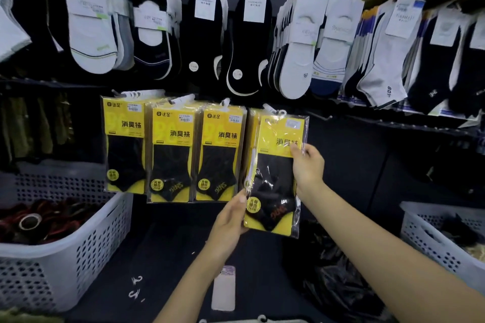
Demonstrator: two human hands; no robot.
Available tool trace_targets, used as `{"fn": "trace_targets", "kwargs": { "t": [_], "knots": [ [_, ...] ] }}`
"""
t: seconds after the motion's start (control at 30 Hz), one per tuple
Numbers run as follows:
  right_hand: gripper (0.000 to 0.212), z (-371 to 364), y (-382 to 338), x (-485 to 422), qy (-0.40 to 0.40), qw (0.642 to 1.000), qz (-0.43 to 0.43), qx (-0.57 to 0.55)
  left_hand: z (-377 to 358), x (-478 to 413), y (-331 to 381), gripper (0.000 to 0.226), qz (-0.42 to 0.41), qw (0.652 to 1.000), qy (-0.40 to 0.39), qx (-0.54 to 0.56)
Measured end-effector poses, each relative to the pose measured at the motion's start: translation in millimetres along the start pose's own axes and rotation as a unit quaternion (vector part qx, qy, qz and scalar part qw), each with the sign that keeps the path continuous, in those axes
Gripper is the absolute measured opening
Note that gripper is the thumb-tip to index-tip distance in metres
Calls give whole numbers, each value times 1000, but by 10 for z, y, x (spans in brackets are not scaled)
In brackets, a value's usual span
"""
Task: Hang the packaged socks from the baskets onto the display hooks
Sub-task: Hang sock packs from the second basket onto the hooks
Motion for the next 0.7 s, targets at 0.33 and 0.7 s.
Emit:
{"fn": "trace_targets", "kwargs": {
  "t": [0.33,0.7],
  "knots": [
    [13,-79,443,-131,-27,994,-102,33,44,-105,-230,54,27,998,32,-36],
    [37,708,1513,1056,-103,970,-217,44,310,280,-1025,44,124,967,9,-224]
  ]
}}
Point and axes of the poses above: each hand's wrist, its own x-axis away from the middle knuckle, its own z-axis out of the back of the hand, y = z × x, the point moved 7 cm from there along -x, towards the middle knuckle, and after that the axes turned 10 degrees about z, right-handed, at the moved point
